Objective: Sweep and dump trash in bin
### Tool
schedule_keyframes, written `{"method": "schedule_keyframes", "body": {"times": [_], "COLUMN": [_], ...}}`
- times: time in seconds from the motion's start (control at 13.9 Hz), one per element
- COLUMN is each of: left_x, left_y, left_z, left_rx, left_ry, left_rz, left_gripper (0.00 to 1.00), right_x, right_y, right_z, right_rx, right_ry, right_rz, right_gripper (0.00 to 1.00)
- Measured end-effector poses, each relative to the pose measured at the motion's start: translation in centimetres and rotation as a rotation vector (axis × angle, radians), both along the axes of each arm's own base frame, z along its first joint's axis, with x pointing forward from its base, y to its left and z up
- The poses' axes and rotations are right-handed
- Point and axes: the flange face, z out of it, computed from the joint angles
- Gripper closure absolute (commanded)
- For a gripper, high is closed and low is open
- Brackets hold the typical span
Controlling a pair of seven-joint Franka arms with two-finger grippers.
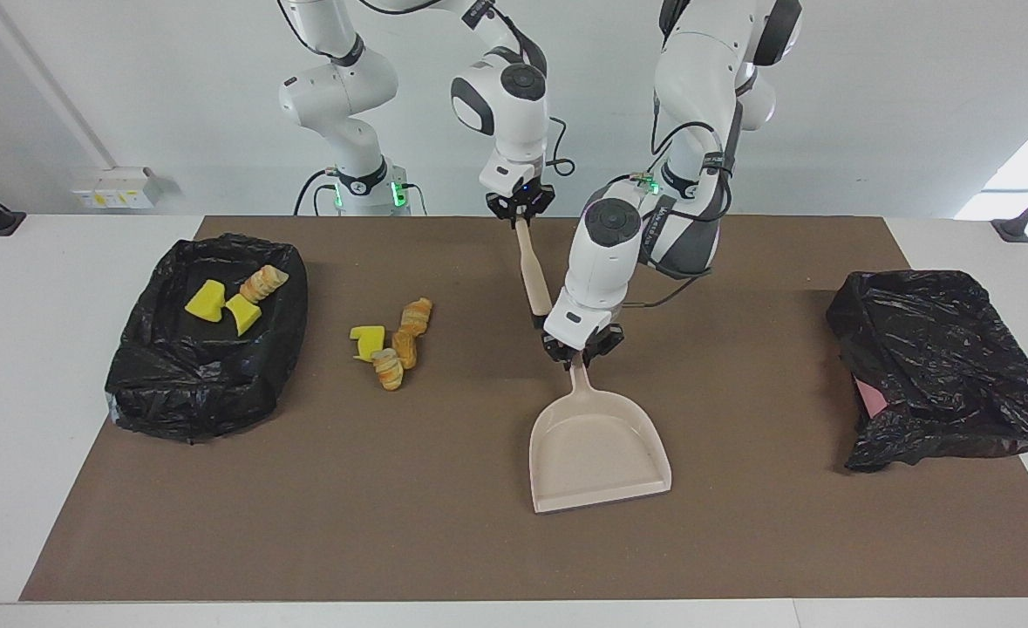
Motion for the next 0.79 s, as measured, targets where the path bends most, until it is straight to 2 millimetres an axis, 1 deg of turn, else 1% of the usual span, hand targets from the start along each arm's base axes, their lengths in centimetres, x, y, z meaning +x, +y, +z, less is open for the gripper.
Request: {"method": "schedule_keyframes", "body": {"times": [0.14, 0.29, 0.43, 0.58, 0.65, 0.79], "left_x": [0.8, 2.0, 2.6, 2.4, 2.2, 2.1], "left_y": [1.2, 3.2, 5.2, 6.9, 7.6, 10.0], "left_z": [0.1, 0.7, 2.4, 4.6, 5.6, 7.8], "left_rx": [0.009, 0.015, 0.023, 0.035, 0.040, 0.045], "left_ry": [-0.006, -0.006, -0.002, 0.015, 0.026, 0.040], "left_rz": [-0.047, -0.120, -0.211, -0.305, -0.347, -0.494], "left_gripper": [1.00, 1.00, 1.00, 1.00, 1.00, 1.00], "right_x": [2.3, 4.3, 6.3, 7.9, 8.6, 9.8], "right_y": [-4.8, -8.9, -12.4, -15.8, -17.4, -21.3], "right_z": [2.6, 3.8, 3.9, 3.3, 3.0, 2.2], "right_rx": [-0.024, -0.060, -0.125, -0.191, -0.216, -0.277], "right_ry": [0.008, -0.008, -0.042, -0.055, -0.051, -0.036], "right_rz": [-0.032, -0.095, -0.138, -0.152, -0.139, -0.083], "right_gripper": [1.00, 1.00, 1.00, 1.00, 1.00, 1.00]}}
